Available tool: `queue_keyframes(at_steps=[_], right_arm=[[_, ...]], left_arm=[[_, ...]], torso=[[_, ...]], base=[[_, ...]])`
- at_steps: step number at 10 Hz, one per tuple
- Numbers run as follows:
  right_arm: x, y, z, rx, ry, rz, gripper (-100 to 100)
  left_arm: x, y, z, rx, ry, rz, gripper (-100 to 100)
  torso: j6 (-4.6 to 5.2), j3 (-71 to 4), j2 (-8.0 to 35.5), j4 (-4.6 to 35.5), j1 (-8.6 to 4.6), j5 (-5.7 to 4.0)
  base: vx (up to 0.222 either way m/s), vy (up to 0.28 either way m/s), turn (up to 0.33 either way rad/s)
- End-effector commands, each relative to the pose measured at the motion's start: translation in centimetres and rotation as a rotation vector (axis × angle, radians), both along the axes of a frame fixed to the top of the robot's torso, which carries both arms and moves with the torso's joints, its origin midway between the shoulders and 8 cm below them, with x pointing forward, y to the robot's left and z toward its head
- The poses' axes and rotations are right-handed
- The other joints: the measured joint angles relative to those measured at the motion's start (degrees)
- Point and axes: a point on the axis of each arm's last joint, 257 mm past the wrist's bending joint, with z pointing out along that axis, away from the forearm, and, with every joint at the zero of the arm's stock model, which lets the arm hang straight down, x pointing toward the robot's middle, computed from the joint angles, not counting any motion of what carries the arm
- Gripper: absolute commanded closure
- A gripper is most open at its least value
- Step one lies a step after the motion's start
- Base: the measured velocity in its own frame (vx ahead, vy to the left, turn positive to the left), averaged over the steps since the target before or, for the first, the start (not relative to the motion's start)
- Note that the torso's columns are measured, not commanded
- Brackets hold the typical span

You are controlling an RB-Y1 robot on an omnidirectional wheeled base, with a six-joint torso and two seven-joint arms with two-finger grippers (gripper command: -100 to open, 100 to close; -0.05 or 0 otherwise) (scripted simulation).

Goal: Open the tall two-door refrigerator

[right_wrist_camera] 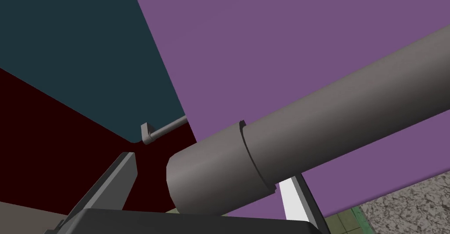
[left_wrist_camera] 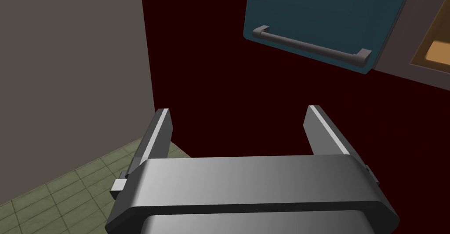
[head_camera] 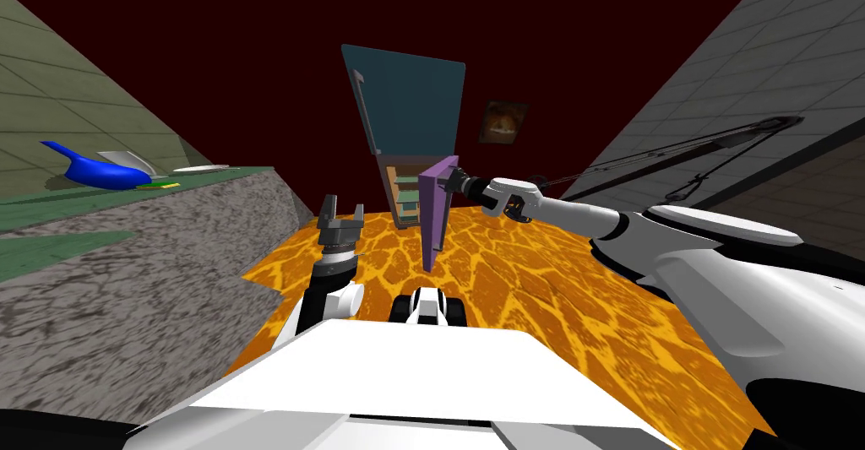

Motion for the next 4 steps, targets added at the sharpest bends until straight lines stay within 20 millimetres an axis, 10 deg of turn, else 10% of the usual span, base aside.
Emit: queue_keyframes(at_steps=[1, 4], right_arm=[[0.03, -0.08, -0.15, -0.001, 0.002, -0.002, 0], [0.10, -0.23, -0.41, -0.003, 0.006, -0.005, 0]], left_arm=[[0.00, 0.00, 0.00, 0.000, 0.000, 0.000, 0], [0.00, 0.00, 0.00, 0.000, 0.000, 0.000, 0]], torso=[[-0.03, -0.03, -0.05, -0.08, 0.08, 0.03], [-0.04, -0.12, -0.19, -0.20, 0.09, 0.03]], base=[[0.000, 0.000, 0.000], [0.000, 0.000, 0.000]])
